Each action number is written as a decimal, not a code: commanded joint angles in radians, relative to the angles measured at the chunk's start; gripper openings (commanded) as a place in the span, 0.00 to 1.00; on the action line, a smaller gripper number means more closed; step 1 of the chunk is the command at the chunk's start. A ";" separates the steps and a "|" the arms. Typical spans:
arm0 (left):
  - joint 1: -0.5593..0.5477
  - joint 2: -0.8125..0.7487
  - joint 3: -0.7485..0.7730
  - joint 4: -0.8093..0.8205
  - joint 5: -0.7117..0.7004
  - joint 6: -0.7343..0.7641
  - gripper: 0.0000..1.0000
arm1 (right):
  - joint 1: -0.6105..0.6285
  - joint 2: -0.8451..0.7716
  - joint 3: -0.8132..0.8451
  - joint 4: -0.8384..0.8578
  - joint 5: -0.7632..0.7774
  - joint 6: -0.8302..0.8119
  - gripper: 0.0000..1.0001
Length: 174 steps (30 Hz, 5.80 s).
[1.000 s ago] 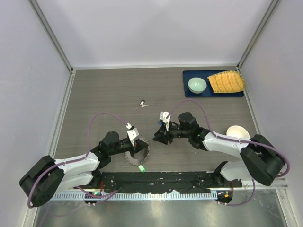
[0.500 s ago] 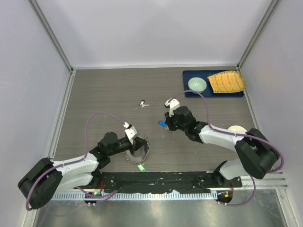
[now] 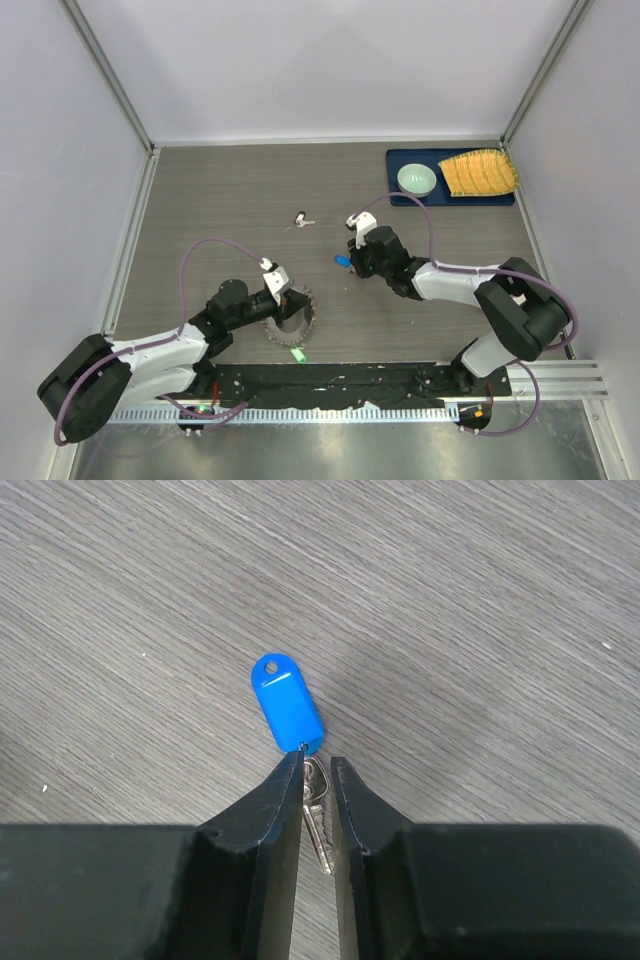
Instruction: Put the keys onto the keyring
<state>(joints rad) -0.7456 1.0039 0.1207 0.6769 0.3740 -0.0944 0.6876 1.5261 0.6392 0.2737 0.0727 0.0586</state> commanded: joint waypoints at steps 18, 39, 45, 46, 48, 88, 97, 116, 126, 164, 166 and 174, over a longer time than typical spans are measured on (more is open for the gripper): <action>0.002 0.019 0.016 0.067 0.011 0.007 0.00 | 0.000 0.062 -0.047 0.143 -0.028 -0.019 0.22; 0.000 -0.037 -0.007 0.107 0.084 0.039 0.00 | 0.013 -0.188 -0.102 0.069 -0.171 -0.175 0.01; 0.000 -0.088 -0.024 0.141 0.170 0.071 0.00 | 0.082 -0.363 -0.130 -0.030 -0.304 -0.273 0.01; 0.000 -0.097 -0.027 0.141 0.175 0.081 0.00 | 0.104 -0.410 -0.131 -0.047 -0.318 -0.287 0.01; -0.001 -0.122 -0.030 0.139 0.201 0.090 0.00 | 0.130 -0.451 -0.131 -0.102 -0.332 -0.322 0.01; -0.066 -0.002 0.071 0.003 0.349 0.255 0.00 | 0.395 -0.480 0.016 -0.438 -0.372 -0.503 0.01; -0.070 0.004 0.076 -0.008 0.342 0.255 0.00 | 0.397 -0.463 0.017 -0.435 -0.384 -0.502 0.01; -0.077 0.038 0.091 -0.023 0.353 0.263 0.00 | 0.397 -0.439 0.024 -0.412 -0.393 -0.497 0.01; -0.078 0.029 0.092 -0.040 0.342 0.268 0.00 | 0.398 -0.435 0.022 -0.413 -0.380 -0.493 0.01; -0.080 0.027 0.092 -0.046 0.348 0.280 0.00 | 0.397 -0.439 0.027 -0.413 -0.379 -0.471 0.01; -0.080 0.030 0.092 -0.046 0.352 0.282 0.00 | 0.398 -0.437 0.028 -0.413 -0.384 -0.471 0.01; -0.080 0.041 0.097 -0.046 0.364 0.282 0.00 | 0.397 -0.431 0.031 -0.413 -0.392 -0.477 0.01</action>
<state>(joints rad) -0.8227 1.0370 0.1780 0.6071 0.7136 0.1661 1.0790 1.0931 0.6193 -0.1802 -0.2970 -0.4160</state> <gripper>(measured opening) 0.013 0.030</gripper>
